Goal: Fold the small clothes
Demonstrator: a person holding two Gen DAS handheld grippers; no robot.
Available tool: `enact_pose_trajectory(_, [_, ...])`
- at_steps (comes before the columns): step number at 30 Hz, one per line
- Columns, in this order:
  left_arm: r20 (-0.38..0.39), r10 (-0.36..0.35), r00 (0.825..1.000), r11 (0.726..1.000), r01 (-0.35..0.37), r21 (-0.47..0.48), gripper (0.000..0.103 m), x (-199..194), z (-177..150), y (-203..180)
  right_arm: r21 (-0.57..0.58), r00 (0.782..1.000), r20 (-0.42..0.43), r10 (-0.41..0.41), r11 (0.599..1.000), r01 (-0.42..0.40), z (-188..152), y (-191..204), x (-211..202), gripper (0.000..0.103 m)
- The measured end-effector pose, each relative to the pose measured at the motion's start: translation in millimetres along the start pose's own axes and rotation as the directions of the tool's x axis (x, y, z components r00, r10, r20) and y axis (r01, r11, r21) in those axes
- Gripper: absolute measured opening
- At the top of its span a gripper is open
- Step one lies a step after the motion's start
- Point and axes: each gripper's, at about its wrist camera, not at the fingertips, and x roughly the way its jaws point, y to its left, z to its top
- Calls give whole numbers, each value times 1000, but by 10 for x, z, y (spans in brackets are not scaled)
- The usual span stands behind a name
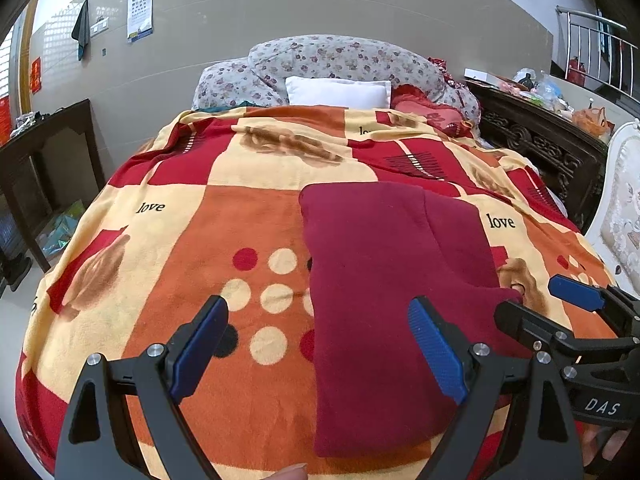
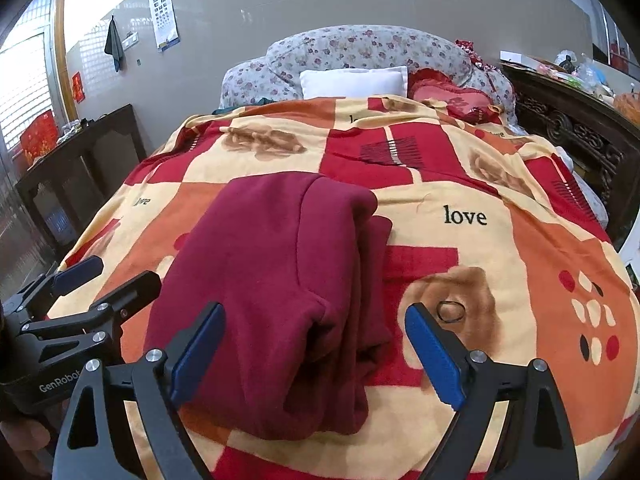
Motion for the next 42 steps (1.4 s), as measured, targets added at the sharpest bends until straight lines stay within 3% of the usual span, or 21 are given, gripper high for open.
enact_pose_trajectory(42, [-21, 10, 1000, 1000, -10, -6, 91, 133, -78, -58, 6, 999, -43, 6, 1000, -5, -34, -20, 103, 95])
